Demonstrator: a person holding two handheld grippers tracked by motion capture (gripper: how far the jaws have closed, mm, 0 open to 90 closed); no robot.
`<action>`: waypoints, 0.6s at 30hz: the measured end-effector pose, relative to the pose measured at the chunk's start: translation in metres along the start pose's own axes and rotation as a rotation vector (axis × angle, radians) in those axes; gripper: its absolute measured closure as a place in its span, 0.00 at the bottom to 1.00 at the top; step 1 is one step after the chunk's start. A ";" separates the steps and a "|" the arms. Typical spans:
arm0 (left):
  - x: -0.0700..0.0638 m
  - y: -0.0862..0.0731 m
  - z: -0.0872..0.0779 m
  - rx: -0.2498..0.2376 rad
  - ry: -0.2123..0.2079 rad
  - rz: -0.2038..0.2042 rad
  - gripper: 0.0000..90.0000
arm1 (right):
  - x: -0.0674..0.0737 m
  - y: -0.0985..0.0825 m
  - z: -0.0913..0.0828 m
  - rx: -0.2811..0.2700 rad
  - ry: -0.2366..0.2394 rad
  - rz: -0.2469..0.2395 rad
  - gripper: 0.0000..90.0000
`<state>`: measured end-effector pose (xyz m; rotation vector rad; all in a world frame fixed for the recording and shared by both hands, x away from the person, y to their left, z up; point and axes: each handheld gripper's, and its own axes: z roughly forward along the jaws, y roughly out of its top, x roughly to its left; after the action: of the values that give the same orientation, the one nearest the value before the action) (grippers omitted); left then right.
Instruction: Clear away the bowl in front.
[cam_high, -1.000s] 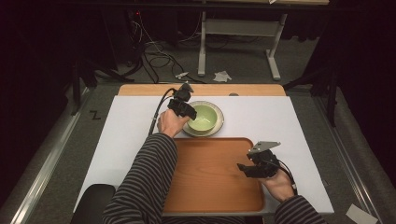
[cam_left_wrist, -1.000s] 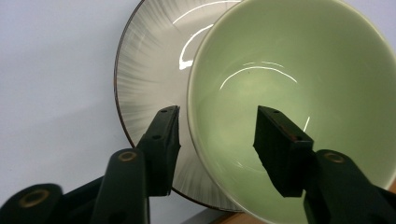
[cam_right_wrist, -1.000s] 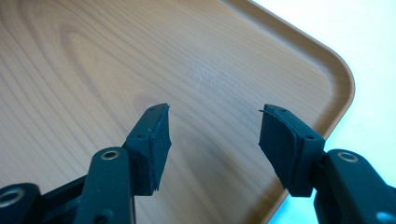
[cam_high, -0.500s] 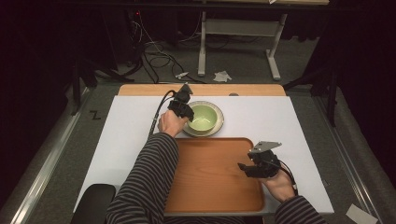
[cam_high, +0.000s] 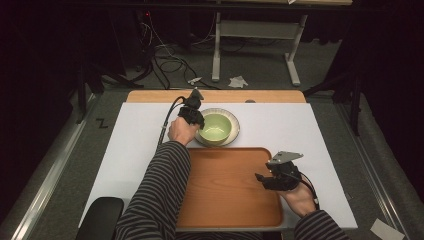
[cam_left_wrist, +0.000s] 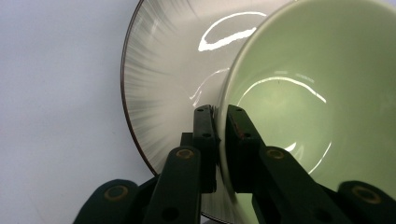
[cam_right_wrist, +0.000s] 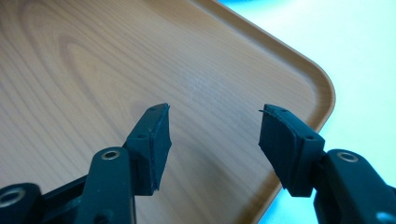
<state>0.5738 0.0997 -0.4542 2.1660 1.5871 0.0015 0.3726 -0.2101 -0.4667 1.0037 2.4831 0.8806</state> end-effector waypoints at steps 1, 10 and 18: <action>0.000 0.000 0.000 -0.001 -0.004 -0.003 0.94 | 0.000 0.000 0.000 -0.002 0.000 -0.004 0.50; 0.000 0.001 -0.002 -0.001 -0.010 -0.019 0.95 | -0.001 0.000 0.001 0.005 0.001 -0.003 0.50; 0.000 0.001 -0.012 -0.029 -0.052 -0.004 0.95 | 0.000 -0.002 0.001 0.009 0.003 0.001 0.51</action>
<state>0.5714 0.1040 -0.4431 2.1232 1.5535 -0.0331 0.3723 -0.2110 -0.4682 1.0073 2.4912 0.8727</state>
